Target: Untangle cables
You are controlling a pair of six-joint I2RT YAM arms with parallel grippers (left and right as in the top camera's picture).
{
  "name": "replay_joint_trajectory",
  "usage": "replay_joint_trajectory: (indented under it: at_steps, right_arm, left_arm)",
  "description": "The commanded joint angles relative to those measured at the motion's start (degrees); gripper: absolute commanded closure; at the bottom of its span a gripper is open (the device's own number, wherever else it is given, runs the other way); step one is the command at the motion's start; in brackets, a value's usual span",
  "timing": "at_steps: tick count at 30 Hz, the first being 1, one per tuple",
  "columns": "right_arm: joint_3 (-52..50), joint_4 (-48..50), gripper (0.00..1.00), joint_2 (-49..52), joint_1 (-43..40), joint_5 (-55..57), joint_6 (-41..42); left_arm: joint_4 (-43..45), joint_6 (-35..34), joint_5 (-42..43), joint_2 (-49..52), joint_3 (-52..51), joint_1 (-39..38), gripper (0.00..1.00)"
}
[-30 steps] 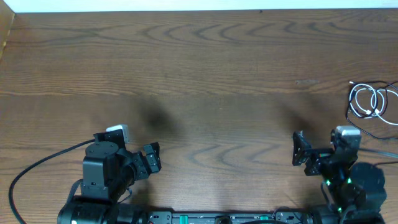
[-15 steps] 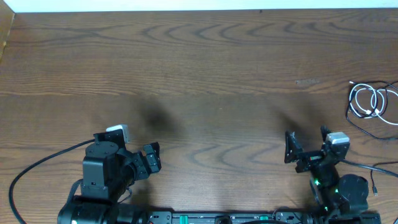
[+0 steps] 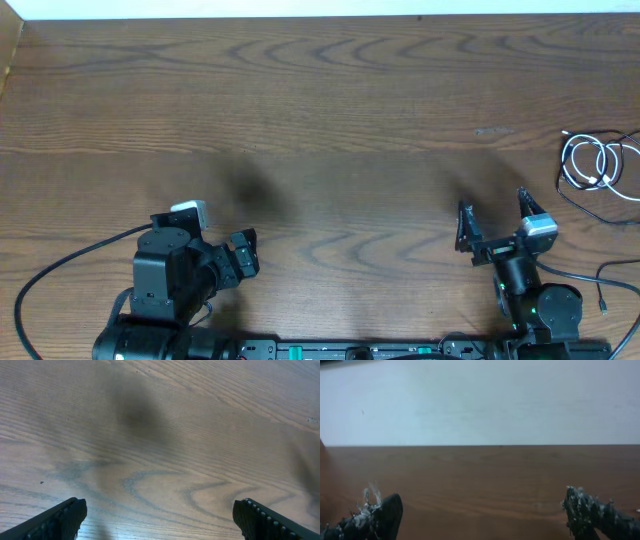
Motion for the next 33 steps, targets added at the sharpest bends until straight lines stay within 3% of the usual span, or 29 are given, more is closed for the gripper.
replay_joint_trajectory:
  at_steps: [1,3,33]
  right_arm:
    - [-0.17,-3.41,0.01,-0.33,-0.22,0.52,-5.92]
    - [-0.15,-6.91,0.01,-0.31,-0.22,0.83,-5.90]
    - [-0.15,-6.69,0.01,-0.28,-0.22,0.74,-5.90]
  left_arm:
    - [0.04,-0.70,-0.96,-0.02,-0.11,0.24,0.02]
    - [0.04,-0.70,-0.96,-0.02,-0.11,0.24,0.02]
    - [0.07,-0.70,-0.96,-0.02,-0.11,0.24,0.02]
